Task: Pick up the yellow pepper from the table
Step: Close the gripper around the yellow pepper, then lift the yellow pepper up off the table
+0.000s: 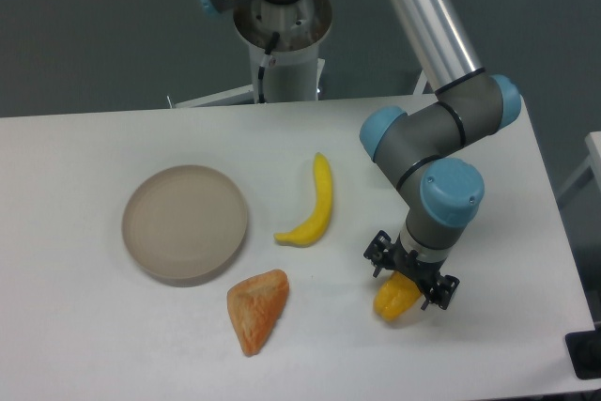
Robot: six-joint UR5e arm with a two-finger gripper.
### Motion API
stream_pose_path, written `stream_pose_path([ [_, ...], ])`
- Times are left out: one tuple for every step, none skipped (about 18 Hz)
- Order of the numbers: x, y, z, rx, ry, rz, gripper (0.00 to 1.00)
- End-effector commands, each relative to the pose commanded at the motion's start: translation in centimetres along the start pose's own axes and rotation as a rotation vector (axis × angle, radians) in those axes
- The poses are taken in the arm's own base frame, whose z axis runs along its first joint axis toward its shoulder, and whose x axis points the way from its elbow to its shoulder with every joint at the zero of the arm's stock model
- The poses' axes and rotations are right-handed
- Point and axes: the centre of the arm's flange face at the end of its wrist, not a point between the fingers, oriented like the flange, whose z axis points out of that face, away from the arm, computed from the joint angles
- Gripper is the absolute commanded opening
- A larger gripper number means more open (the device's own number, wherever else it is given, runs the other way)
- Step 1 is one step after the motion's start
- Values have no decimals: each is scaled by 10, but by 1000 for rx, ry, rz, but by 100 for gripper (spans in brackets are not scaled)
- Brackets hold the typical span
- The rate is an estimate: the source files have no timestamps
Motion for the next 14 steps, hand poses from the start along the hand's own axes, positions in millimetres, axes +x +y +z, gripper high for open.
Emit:
stream_pose_path([
  [0, 0, 2, -3, 2, 0, 100],
  [0, 1, 5, -5, 6, 1, 100],
  [1, 0, 7, -4, 10, 2, 100],
  [1, 1, 10, -9, 13, 3, 100],
  [1, 3, 11, -35, 4, 6, 92],
  [1, 4, 11, -66, -9, 9, 71],
  [1, 3, 12, -64, -10, 11, 54],
  [-1, 1, 6, -54, -17, 12, 34],
  [-2, 1, 4, -58, -22, 12, 26],
  [-2, 1, -3, -57, -32, 11, 21],
  [-3, 3, -12, -53, -42, 9, 21],
  [-3, 5, -20, -53, -44, 6, 21],
  [-2, 7, -29, -52, -46, 8, 21],
  [-1, 10, -40, -53, -46, 5, 21],
])
